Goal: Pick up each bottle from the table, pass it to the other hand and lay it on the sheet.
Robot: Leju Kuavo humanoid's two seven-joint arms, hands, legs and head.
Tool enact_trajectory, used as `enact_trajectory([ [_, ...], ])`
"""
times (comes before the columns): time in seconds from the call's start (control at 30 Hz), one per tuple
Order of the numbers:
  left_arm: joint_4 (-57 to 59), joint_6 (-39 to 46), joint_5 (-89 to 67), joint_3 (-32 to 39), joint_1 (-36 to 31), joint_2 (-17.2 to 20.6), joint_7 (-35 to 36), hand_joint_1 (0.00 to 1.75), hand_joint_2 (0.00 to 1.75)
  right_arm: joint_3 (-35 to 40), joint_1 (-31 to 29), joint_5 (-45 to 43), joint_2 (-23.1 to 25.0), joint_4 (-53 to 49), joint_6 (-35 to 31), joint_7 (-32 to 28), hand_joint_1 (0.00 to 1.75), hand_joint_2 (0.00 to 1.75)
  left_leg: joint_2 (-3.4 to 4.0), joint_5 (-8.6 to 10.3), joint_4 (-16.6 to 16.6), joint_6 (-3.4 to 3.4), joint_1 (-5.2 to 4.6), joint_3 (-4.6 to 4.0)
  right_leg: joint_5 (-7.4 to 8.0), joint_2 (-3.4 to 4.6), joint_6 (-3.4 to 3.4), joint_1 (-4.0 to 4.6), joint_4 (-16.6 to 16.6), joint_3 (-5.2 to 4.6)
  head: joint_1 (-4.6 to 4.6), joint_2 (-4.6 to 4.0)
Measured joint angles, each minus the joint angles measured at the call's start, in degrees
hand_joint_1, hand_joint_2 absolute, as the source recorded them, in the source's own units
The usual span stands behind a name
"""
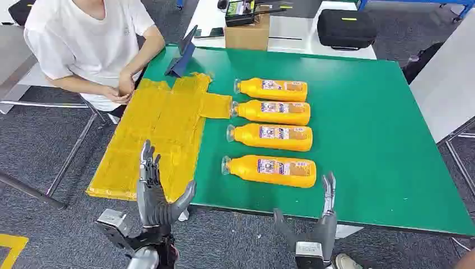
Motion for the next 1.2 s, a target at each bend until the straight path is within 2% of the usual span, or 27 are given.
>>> enact_trajectory([
  [0.43, 0.0, -0.92, 1.45, 0.02, 0.0, 0.0, 0.37, 0.0, 1.75, 0.02, -0.02, 0.72, -0.02, 0.0, -0.18, 0.02, 0.0, 1.75, 0.0, 0.0, 0.0, 0.0, 0.0, 0.0, 0.0, 0.0, 0.0, 0.0, 0.0, 0.0, 0.02, 0.0],
  [0.53, -0.02, -0.92, 1.71, 0.11, -0.02, 0.0, 0.46, 0.0, 1.75, 0.04, -0.63, 9.15, -0.4, 0.0, -1.09, 3.2, 0.0, 1.75, 0.0, 0.0, 0.0, 0.0, 0.0, -0.01, 0.0, 0.0, 0.0, 0.0, 0.0, 0.01, 0.0, 0.0],
  [0.63, -0.02, -1.45, 0.99, 0.35, -0.09, 0.02, 0.41, 0.0, 1.75, -0.2, -3.76, 23.1, -3.47, 0.46, 3.22, 11.22, 0.0, 1.75, 0.01, 0.01, 0.0, 0.02, -0.01, -0.01, 0.02, 0.0, 0.01, -0.01, 0.0, 0.01, 0.0, 0.0],
  [0.7, -0.02, -2.41, 0.57, 0.5, -0.1, 0.07, 0.41, 0.0, 1.75, -1.27, -6.97, 29.27, -5.97, 1.84, 6.69, 14.36, 0.0, 1.75, -0.01, 0.07, 0.0, 0.09, -0.06, 0.0, 0.04, 0.0, 0.03, -0.04, -0.01, 0.04, 0.0, 0.0],
  [0.77, -0.02, -3.37, 0.03, 0.61, -0.08, 0.17, 0.41, 0.0, 1.75, -2.6, -9.95, 29.59, -7.93, 3.73, 10.46, 15.21, 0.0, 1.75, -0.03, 0.12, 0.01, 0.16, -0.1, -0.01, 0.08, -0.01, 0.09, -0.1, -0.01, 0.06, 0.0, 0.0],
  [0.9, -0.07, -5.07, -0.8, 0.89, -0.11, 0.33, 0.81, 0.0, 1.75, -4.79, -14.33, 31.56, -10.75, 7.19, 14.03, 15.98, 0.0, 1.75, -0.03, 0.12, 0.02, 0.17, -0.15, -0.01, 0.11, -0.01, 0.14, -0.15, 0.0, 0.06, 0.0, 0.0],
  [1.2, -0.04, -6.21, -1.07, 1.38, -0.3, 0.33, 1.0, 0.0, 1.75, -5.86, -18.08, 32.92, -12.68, 11.32, 14.89, 17.46, 0.0, 1.75, -0.03, 0.09, 0.02, 0.16, -0.14, -0.04, 0.07, -0.01, 0.13, -0.14, 0.01, 0.0, 0.0, 0.0],
])
